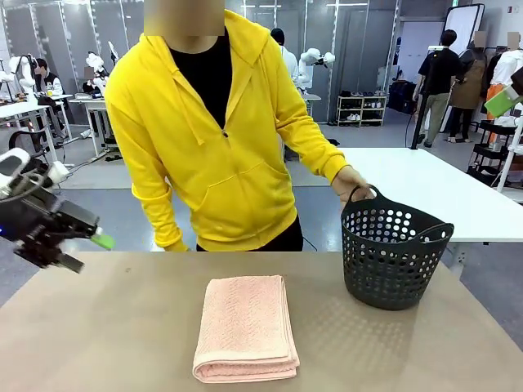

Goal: Fold the towel.
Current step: Pick up the 100 cm Hotel Towel and place it on the left side of the table.

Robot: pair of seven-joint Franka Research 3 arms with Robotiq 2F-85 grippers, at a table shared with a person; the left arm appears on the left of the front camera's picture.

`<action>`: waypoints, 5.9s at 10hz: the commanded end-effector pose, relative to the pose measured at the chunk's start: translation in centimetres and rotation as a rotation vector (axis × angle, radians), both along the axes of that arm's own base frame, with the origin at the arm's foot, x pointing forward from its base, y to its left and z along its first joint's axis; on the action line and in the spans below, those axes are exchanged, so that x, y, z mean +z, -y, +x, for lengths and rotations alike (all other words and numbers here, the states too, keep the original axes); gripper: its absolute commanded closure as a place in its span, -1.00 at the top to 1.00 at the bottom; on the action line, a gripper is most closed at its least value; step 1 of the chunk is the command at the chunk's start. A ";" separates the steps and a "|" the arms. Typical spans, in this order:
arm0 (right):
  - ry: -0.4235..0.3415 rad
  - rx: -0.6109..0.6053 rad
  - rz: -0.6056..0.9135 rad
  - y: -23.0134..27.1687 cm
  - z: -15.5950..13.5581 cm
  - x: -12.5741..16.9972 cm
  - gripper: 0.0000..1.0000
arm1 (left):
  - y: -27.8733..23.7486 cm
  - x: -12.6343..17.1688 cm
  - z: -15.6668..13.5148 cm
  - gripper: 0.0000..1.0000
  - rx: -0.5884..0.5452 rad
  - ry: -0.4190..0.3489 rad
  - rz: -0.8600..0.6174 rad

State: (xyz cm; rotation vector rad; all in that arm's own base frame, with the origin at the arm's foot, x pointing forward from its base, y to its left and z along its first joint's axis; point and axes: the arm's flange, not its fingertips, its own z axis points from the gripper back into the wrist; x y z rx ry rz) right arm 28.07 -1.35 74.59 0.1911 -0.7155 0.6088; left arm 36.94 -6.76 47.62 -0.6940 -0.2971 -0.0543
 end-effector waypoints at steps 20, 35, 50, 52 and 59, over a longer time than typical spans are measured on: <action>0.001 -0.003 0.007 0.1 0.0 -0.1 1.00 | 13.3 -20.7 8.5 1.00 0.058 -0.180 -0.405; 0.001 -0.003 0.007 0.1 0.0 -0.1 1.00 | 15.8 -23.1 9.4 -1.00 0.070 -0.225 -0.397; 0.001 -0.003 0.007 0.1 0.0 -0.1 1.00 | -2.0 -13.2 7.8 -1.00 0.071 -0.192 -0.371; 0.001 -0.003 0.007 0.1 0.0 -0.1 1.00 | -7.9 -11.9 7.3 -1.00 0.114 -0.141 -0.302; 0.001 -0.003 0.007 0.1 0.0 -0.1 1.00 | -23.8 -11.9 5.9 -1.00 0.156 -0.115 -0.140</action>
